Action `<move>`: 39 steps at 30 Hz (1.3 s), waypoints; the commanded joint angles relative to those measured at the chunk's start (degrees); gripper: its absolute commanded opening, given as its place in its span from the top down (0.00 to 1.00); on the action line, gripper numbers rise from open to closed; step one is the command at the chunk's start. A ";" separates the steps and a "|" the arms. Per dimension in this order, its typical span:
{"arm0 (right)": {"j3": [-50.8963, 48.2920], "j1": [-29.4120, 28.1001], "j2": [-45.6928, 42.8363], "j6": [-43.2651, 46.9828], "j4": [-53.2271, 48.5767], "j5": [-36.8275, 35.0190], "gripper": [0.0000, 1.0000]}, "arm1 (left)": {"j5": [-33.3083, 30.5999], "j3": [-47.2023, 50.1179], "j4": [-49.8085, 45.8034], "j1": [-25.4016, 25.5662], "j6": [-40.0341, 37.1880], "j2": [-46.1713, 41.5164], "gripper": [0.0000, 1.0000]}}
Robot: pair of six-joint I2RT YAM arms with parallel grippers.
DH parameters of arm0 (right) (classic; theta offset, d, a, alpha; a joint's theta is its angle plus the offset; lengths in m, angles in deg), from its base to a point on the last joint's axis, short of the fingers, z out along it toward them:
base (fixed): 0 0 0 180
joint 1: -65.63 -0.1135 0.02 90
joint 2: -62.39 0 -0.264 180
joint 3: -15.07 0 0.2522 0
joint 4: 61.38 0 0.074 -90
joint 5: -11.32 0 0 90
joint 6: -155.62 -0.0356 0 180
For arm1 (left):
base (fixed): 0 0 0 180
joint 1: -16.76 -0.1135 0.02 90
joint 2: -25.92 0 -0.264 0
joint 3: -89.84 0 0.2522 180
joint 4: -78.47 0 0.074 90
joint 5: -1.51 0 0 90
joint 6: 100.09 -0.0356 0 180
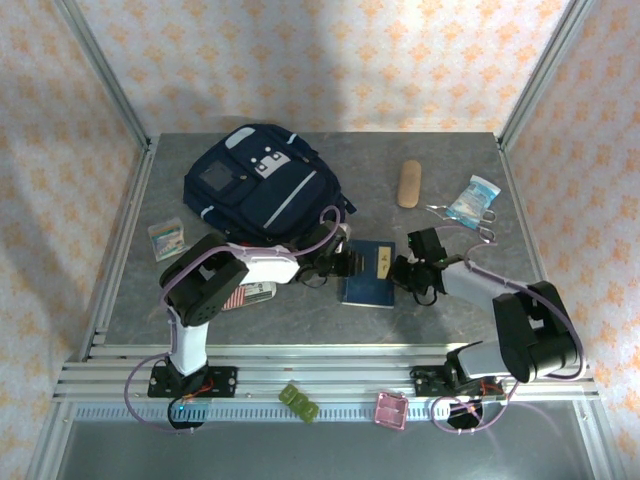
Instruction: Pack the student bag
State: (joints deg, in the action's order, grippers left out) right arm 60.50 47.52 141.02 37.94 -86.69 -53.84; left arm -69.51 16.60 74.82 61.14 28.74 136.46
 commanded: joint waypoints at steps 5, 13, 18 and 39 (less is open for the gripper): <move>-2.60 -1.48 4.97 -1.65 -3.66 0.81 0.84 | 11.44 -1.23 18.43 3.59 -0.98 -0.76 0.71; -1.70 -1.43 5.55 -3.42 -1.53 -0.50 0.83 | 13.57 0.35 18.70 3.27 -1.12 -2.79 0.85; -1.56 -1.45 5.86 -3.87 -0.69 -1.51 0.82 | 15.51 -0.95 16.43 3.28 -1.96 -1.86 0.74; 0.52 2.97 -18.12 -5.23 7.87 4.12 0.35 | 4.15 3.28 21.48 -5.54 4.90 -16.10 1.00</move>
State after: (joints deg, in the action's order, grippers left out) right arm 60.71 50.23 127.52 32.85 -84.44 -52.49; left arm -60.46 19.11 86.91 57.64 30.57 126.80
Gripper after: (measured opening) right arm 0.630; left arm 0.128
